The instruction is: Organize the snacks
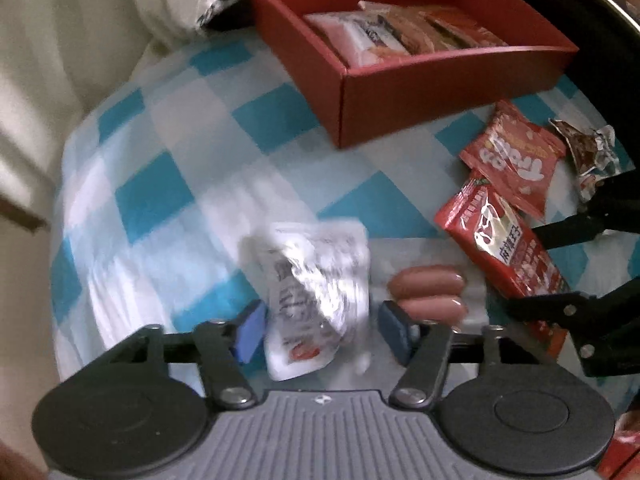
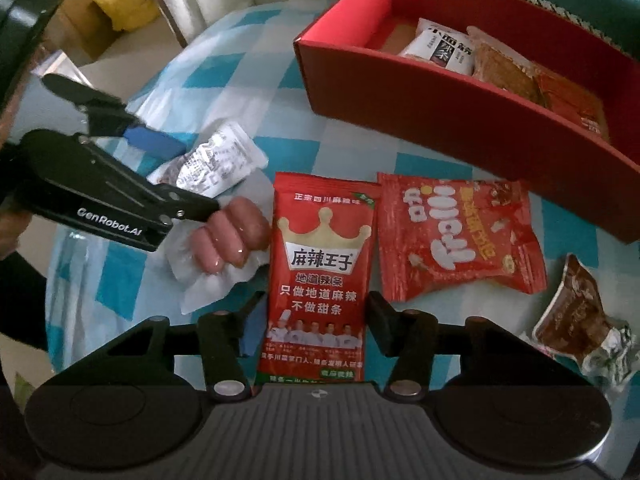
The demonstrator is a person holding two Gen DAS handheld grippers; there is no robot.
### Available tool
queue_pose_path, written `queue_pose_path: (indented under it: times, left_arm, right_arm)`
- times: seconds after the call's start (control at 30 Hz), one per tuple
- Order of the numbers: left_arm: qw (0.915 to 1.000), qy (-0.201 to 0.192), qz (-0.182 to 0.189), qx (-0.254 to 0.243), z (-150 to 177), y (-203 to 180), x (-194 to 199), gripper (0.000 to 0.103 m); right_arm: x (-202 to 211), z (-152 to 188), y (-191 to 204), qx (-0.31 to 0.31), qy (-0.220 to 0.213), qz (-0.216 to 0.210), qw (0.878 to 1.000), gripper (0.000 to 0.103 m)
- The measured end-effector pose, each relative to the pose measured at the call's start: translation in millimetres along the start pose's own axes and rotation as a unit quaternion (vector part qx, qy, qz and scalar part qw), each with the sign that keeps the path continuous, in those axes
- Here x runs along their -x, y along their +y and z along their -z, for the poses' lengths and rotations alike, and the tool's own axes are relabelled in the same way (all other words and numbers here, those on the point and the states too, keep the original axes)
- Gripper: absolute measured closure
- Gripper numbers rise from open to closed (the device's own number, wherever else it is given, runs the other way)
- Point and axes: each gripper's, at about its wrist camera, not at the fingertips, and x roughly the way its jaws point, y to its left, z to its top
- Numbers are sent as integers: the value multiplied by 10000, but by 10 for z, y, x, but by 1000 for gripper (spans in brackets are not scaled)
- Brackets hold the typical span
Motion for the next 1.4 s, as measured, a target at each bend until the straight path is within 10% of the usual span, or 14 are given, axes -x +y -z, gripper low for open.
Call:
queue_pose_path:
  times: [0.43,0.6,1.4]
  left_arm:
    - [9962,-155,-228,828,-37,108,-64,29]
    - [9933,-241,-494,1015,52,47,5,58]
    - [9821,-840,221,1674,-58,65,421,62]
  right_arm:
    - [-17,19,-3,-45,-56,-43,10000,32]
    - [-1,19,69,209,-71,211,9995,40]
    - [425,-46,-120,-440,-783,154,9958,45]
